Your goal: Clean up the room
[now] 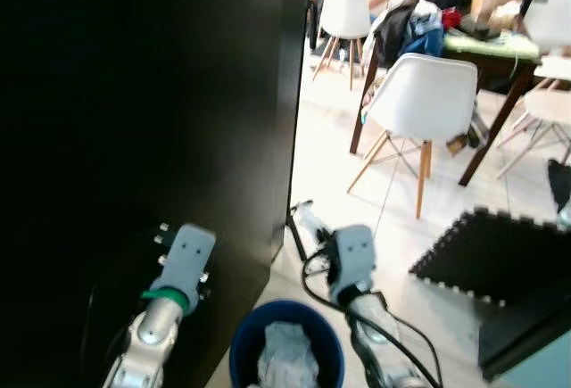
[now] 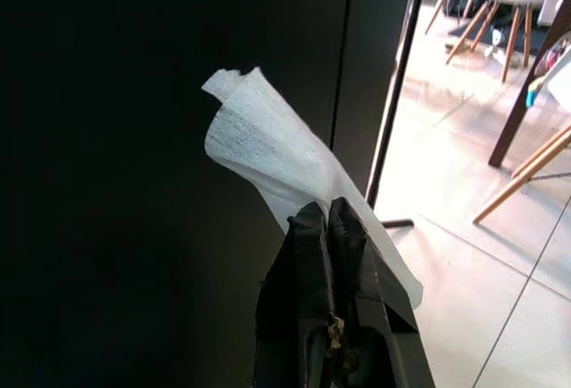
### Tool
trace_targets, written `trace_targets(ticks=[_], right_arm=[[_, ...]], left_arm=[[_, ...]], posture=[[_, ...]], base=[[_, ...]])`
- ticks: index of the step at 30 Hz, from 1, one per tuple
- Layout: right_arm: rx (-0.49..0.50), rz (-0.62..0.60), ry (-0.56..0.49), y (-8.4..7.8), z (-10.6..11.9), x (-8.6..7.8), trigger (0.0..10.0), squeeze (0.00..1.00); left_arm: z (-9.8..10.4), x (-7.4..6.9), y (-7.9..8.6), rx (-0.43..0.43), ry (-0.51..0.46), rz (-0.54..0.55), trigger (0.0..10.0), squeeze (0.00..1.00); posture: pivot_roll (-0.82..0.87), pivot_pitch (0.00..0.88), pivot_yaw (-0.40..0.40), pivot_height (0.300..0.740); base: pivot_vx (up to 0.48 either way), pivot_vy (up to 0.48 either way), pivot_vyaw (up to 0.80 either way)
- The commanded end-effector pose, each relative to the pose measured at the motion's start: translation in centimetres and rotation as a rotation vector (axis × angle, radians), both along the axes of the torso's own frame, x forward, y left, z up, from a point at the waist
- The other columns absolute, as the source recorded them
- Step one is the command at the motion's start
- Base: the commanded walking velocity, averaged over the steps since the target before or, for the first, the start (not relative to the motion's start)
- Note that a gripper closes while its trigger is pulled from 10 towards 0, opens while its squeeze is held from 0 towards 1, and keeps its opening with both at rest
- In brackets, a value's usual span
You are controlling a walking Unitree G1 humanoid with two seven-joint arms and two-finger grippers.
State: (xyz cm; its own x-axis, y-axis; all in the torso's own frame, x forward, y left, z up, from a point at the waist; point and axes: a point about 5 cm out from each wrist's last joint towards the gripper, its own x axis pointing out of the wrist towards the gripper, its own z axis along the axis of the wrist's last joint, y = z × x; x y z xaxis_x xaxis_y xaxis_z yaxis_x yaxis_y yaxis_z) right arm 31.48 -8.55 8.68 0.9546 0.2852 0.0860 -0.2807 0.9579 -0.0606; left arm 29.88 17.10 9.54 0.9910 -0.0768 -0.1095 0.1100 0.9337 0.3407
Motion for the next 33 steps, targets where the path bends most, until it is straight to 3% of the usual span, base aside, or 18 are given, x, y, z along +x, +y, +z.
trace_targets(ticks=[1, 6, 7, 8, 10, 12, 17, 23, 26, 27, 33], right_arm=[[-0.054, -0.017, 0.049, -0.9, -1.0, -0.1, 10.0, 0.00], [-0.154, 0.010, 0.115, -0.8, -2.2, -0.1, 10.0, 0.00], [-0.208, 0.039, 0.190, -0.7, -3.4, -0.3, 10.0, 0.00], [-0.208, 0.039, 0.190, -0.7, -3.4, -0.3, 10.0, 0.00], [-0.243, 0.114, 0.321, -0.4, -5.4, -0.9, 10.0, 0.00], [-0.243, 0.114, 0.321, -0.4, -5.4, -0.9, 10.0, 0.00], [-0.219, 0.198, 0.445, 0.4, -6.9, -1.5, 10.0, 0.00], [-0.242, 0.232, 0.576, 0.9, -8.3, -2.1, 10.0, 0.00], [-0.267, 0.235, 0.594, 1.0, -8.6, -2.2, 10.0, 0.00], [-0.280, 0.217, 0.586, 1.0, -8.7, -2.3, 10.0, 0.00], [-0.265, 0.170, 0.532, 1.0, -8.4, -2.0, 10.0, 0.00]], left_arm=[[-1.6, -0.9, -0.8, -0.019, 0.104, -0.093, 10.0, 0.00], [-2.6, -1.8, -1.3, -0.015, 0.196, -0.200, 10.0, 0.00], [-3.0, -2.5, -1.6, -0.017, 0.244, -0.278, 10.0, 0.00], [-3.0, -2.5, -1.6, -0.017, 0.244, -0.278, 10.0, 0.00], [-3.9, -3.9, -1.8, 0.004, 0.328, -0.396, 10.0, 0.00], [-3.9, -3.9, -1.8, 0.004, 0.328, -0.396, 10.0, 0.00], [-4.8, -5.1, -1.0, 0.038, 0.400, -0.418, 10.0, 0.00], [-4.5, -6.2, -0.2, 0.011, 0.446, -0.427, 10.0, 0.00], [-4.0, -6.6, 0.0, -0.006, 0.452, -0.444, 10.0, 0.00], [-3.3, -7.3, 0.2, -0.025, 0.454, -0.467, 10.0, 0.00], [-2.2, -8.5, 0.4, -0.045, 0.453, -0.493, 10.0, 0.00]], posture=[[-0.03, 0.015, 0.072, 0.740], [-0.03, 0.014, 0.073, 0.740], [-0.03, 0.014, 0.074, 0.740], [-0.03, 0.014, 0.074, 0.740], [-0.01, 0.022, 0.075, 0.740], [-0.01, 0.022, 0.075, 0.740], [0.01, 0.040, 0.075, 0.740], [0.04, 0.079, 0.081, 0.740], [0.06, 0.112, 0.086, 0.740], [0.09, 0.145, 0.092, 0.740], [0.11, 0.161, 0.094, 0.740]], base=[[0.000, 0.000, 0.00], [0.000, 0.000, 0.00], [0.000, 0.000, 0.00], [0.000, 0.000, 0.00], [0.000, 0.000, 0.00], [0.000, 0.000, 0.00], [0.000, 0.000, 0.00], [0.000, 0.000, 0.00], [0.000, 0.000, 0.00], [0.000, 0.000, 0.00], [0.000, 0.000, 0.00]])
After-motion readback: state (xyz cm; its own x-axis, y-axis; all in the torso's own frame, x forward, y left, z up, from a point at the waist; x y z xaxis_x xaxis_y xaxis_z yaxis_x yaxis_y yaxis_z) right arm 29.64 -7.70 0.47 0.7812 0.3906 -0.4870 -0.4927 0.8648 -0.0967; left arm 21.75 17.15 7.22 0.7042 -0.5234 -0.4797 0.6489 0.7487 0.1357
